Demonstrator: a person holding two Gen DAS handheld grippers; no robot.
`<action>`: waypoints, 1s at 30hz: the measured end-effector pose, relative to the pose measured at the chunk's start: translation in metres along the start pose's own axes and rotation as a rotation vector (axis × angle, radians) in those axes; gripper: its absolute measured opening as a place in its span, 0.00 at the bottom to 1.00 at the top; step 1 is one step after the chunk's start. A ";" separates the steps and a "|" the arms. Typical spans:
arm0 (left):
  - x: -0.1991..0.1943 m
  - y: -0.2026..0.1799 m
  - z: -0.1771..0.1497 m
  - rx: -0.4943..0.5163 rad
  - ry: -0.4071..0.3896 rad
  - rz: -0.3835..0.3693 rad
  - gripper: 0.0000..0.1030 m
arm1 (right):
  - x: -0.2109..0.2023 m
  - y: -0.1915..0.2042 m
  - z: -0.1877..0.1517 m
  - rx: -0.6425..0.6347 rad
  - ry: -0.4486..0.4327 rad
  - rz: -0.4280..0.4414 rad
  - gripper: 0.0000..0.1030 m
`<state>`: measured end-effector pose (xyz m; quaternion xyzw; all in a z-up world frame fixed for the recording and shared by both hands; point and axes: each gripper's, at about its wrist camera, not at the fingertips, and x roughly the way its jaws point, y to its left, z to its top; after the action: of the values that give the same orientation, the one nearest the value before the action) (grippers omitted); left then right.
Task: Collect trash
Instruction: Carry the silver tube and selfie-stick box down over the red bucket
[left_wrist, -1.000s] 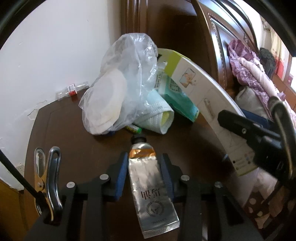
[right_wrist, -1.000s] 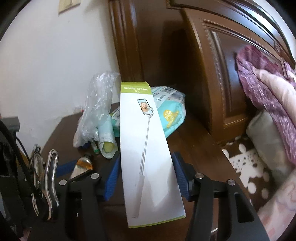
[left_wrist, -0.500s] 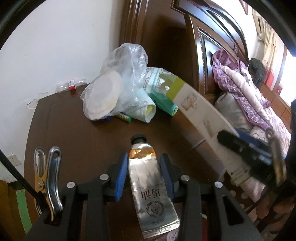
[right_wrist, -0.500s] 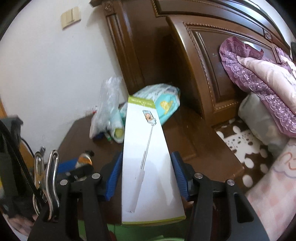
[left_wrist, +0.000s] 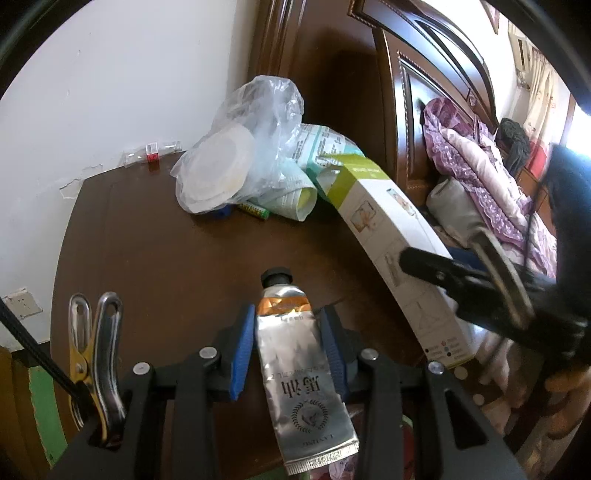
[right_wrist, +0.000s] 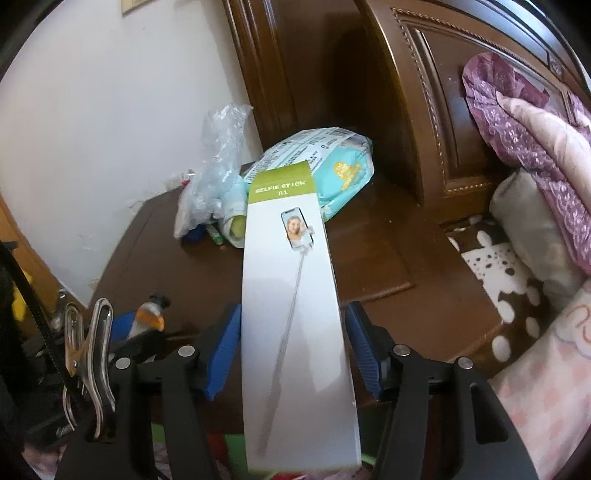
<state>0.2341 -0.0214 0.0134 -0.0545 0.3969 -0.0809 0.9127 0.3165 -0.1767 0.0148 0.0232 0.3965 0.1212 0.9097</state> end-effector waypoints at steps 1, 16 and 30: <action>0.000 0.000 0.000 -0.001 0.000 0.000 0.37 | 0.003 0.003 0.001 -0.013 0.010 -0.018 0.57; -0.021 -0.009 -0.012 0.014 -0.004 -0.042 0.37 | -0.021 0.016 -0.023 -0.027 -0.053 -0.021 0.51; -0.056 -0.045 -0.040 0.092 -0.005 -0.113 0.37 | -0.116 0.009 -0.098 0.093 -0.183 -0.004 0.51</action>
<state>0.1628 -0.0565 0.0333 -0.0350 0.3867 -0.1505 0.9091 0.1675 -0.2014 0.0319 0.0756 0.3168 0.0982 0.9404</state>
